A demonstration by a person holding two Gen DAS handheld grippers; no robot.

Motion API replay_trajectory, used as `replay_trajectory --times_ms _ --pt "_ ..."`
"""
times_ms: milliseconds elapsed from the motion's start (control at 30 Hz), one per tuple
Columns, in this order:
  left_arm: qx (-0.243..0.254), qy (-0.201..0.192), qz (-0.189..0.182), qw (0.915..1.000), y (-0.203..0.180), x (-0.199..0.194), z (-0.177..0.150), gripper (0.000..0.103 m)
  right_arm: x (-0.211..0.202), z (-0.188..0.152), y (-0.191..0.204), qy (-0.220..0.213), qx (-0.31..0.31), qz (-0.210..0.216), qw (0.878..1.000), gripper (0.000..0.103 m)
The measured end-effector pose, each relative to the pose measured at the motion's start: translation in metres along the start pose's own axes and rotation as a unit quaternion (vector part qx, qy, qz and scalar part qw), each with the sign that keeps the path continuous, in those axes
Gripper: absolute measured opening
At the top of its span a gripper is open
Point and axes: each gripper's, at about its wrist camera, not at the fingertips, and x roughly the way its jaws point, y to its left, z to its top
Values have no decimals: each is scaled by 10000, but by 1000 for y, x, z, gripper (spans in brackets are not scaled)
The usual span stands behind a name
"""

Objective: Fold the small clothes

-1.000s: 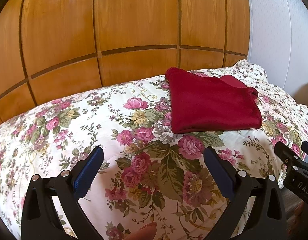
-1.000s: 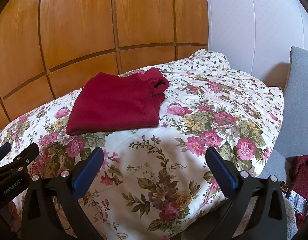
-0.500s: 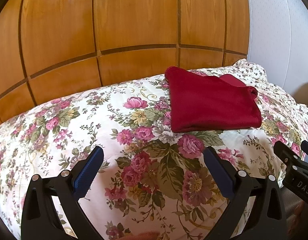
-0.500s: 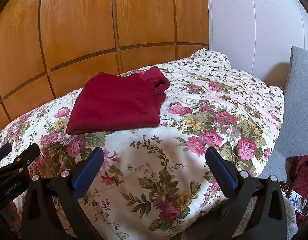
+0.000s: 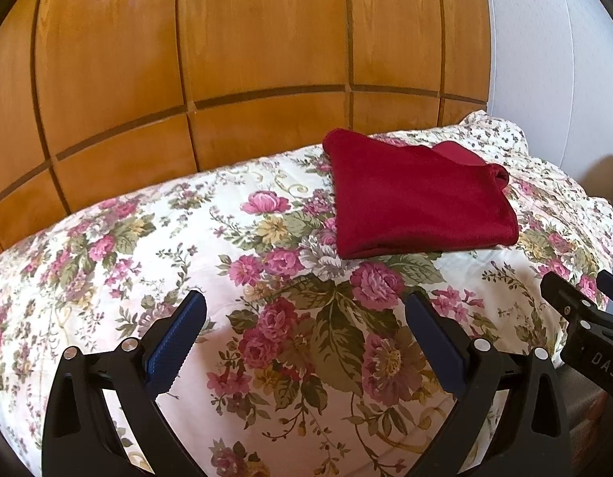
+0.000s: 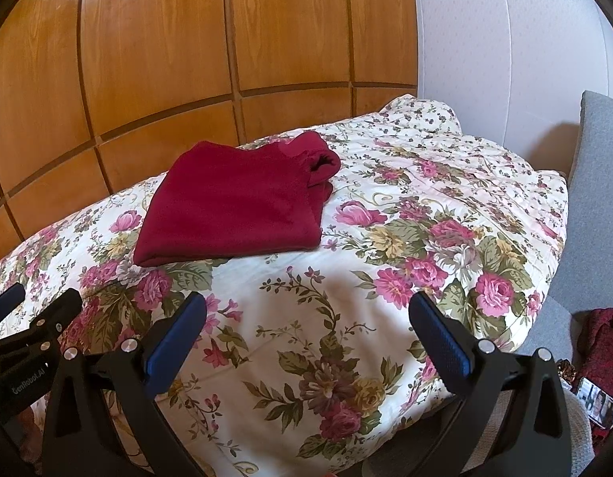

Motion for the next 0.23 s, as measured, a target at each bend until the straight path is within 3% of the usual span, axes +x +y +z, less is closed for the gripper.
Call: replay_trajectory --times_ms 233 --pt "-297 355 28 9989 22 20 6 99 18 4 -12 284 212 -21 9994 101"
